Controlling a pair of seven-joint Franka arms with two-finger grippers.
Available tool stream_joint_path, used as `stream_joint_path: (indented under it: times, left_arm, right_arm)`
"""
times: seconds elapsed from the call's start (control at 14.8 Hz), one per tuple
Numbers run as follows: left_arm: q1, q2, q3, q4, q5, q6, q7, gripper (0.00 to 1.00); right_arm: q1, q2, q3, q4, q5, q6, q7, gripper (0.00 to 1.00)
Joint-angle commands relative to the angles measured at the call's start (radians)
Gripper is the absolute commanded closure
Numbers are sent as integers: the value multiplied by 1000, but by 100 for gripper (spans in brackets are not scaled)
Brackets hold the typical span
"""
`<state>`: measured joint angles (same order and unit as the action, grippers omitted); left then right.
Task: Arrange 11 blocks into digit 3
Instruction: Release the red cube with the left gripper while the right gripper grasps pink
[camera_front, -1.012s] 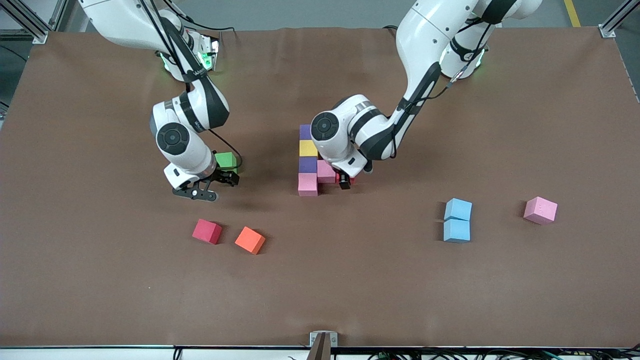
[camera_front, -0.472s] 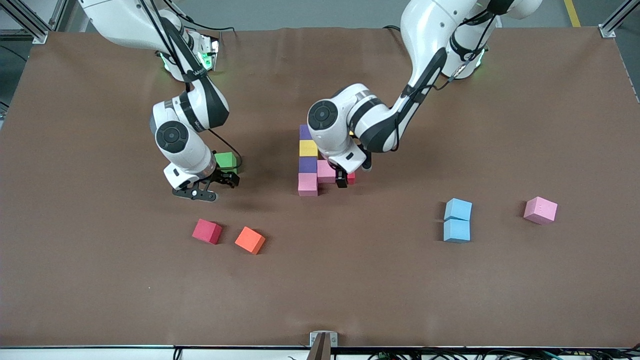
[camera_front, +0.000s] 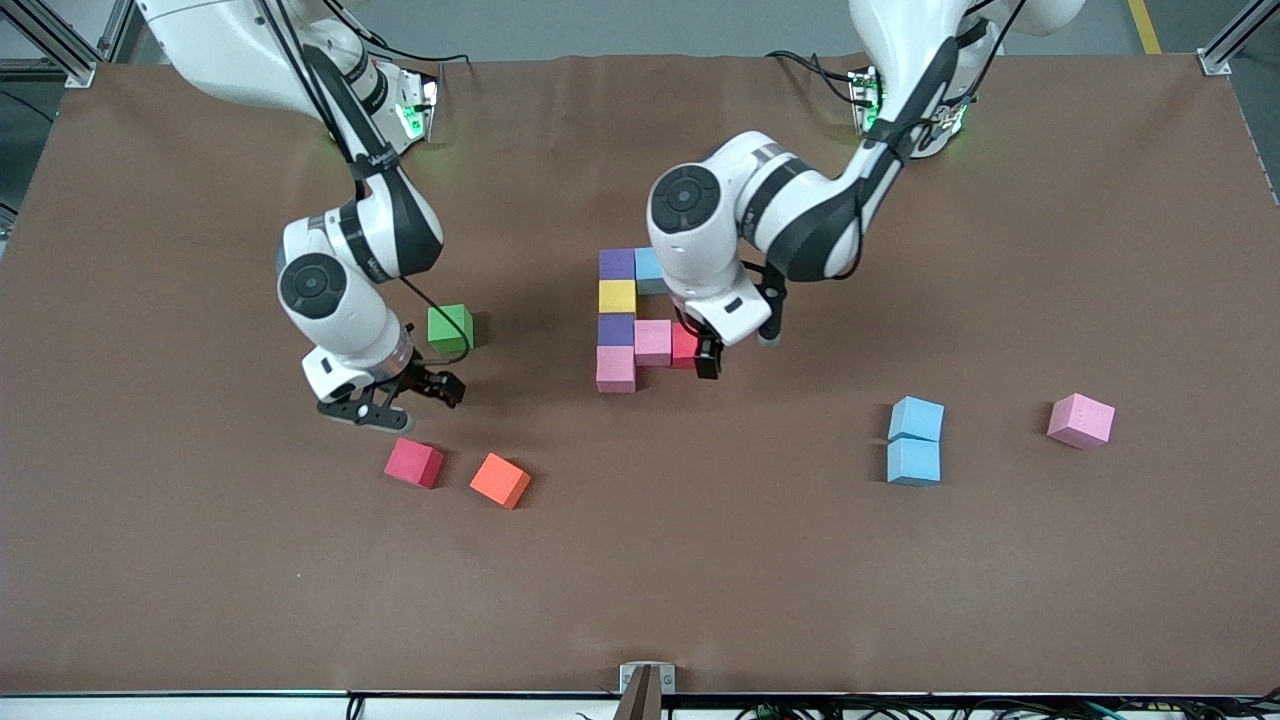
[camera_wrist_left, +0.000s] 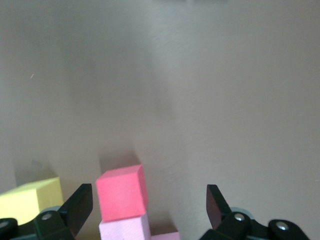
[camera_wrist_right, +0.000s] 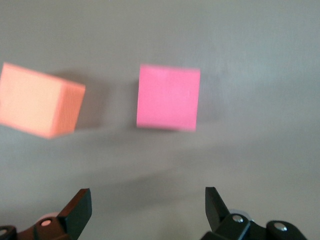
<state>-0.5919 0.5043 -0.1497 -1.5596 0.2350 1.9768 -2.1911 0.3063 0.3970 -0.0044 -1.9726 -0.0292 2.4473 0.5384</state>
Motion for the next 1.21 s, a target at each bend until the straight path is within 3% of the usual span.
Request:
stream_joint_path:
  times: [0.0, 0.2, 0.4, 0.67, 1.15]
  left_arm:
    - [53, -1, -2, 36, 12, -15, 137, 0]
    - [124, -3, -1, 65, 4, -21, 317, 0]
    - [187, -4, -2, 95, 4, -64, 529, 0]
    - [254, -7, -2, 141, 6, -125, 752, 0]
    - [360, -23, -4, 142, 3, -125, 1132, 1]
  right_arm:
    - [-42, 120, -5, 141, -55, -7, -33, 0]
    - [-90, 218, -6, 248, -74, -7, -69, 0]
    - [-92, 264, -5, 282, -61, 2, -55, 0]
    - [-93, 267, -5, 310, -46, -19, -41, 0]
    - [-76, 278, -5, 342, -38, -85, 29, 0]
